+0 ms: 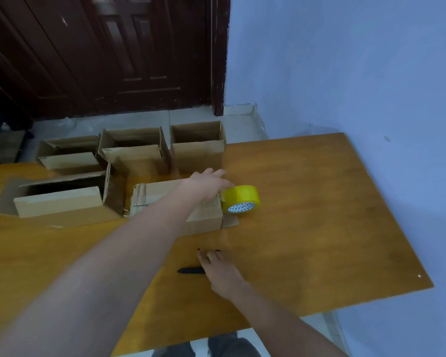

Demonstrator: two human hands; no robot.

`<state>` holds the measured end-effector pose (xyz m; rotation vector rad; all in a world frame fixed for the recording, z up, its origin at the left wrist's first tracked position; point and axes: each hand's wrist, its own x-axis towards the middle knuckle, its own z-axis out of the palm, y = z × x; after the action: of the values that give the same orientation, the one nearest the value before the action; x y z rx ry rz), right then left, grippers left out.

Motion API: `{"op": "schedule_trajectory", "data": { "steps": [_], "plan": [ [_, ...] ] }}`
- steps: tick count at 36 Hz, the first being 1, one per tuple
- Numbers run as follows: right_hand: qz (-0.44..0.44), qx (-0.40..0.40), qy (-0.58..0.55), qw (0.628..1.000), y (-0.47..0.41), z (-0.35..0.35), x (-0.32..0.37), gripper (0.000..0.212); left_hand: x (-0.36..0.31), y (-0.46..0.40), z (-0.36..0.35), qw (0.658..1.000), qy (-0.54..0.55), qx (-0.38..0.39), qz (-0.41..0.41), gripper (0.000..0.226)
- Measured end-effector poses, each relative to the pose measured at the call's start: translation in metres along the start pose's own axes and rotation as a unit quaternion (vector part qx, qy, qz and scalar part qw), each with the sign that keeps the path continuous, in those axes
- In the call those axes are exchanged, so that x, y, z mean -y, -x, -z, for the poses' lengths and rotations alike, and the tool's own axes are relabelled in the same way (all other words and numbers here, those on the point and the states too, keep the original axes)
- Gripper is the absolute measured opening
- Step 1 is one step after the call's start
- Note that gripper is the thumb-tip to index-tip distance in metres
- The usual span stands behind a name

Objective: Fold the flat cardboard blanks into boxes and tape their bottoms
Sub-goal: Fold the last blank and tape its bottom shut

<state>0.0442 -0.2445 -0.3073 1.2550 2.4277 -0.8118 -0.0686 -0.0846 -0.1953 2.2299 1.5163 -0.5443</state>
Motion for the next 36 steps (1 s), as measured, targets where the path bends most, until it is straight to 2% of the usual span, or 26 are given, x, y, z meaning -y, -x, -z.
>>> {"op": "schedule_trajectory", "data": {
  "steps": [5,10,13,16,18,19,22,27,31,36],
  "plan": [
    [-0.005,-0.044,0.039,0.998,-0.002,0.000,0.000,0.055,0.002,0.006,-0.010,0.998,-0.007,-0.061,0.003,0.064],
    [-0.005,-0.256,0.034,0.966,0.002,0.014,-0.026,0.012,0.000,0.010,-0.014,0.995,-0.010,-0.101,0.021,0.066],
    [-0.032,-0.380,-0.034,0.924,0.007,0.046,-0.044,0.008,-0.002,0.011,-0.013,0.994,-0.006,-0.106,0.034,0.066],
    [-0.101,-0.449,-0.120,0.880,0.002,0.088,-0.058,0.023,-0.002,0.010,-0.014,0.992,-0.006,-0.118,0.047,0.062],
    [-0.127,-0.429,-0.156,0.881,-0.008,0.115,-0.069,0.017,-0.002,0.010,-0.017,0.991,-0.004,-0.127,0.051,0.058],
    [-0.129,-0.393,-0.166,0.895,-0.015,0.127,-0.074,0.016,-0.002,0.011,-0.018,0.990,-0.002,-0.131,0.052,0.057],
    [-0.116,-0.262,-0.173,0.942,-0.037,0.160,-0.082,0.032,-0.002,0.012,-0.021,0.988,0.013,-0.147,0.050,0.052],
    [-0.104,-0.091,-0.159,0.978,-0.071,0.172,-0.076,0.037,-0.002,0.015,-0.023,0.984,0.038,-0.170,0.041,0.047],
    [-0.116,-0.058,-0.129,0.983,-0.079,0.162,-0.080,0.023,-0.001,0.017,-0.023,0.984,0.052,-0.166,0.030,0.039],
    [-0.110,-0.065,-0.125,0.984,-0.078,0.162,-0.081,0.025,0.000,0.018,-0.021,0.988,0.040,-0.147,0.017,0.029]
  ]
}}
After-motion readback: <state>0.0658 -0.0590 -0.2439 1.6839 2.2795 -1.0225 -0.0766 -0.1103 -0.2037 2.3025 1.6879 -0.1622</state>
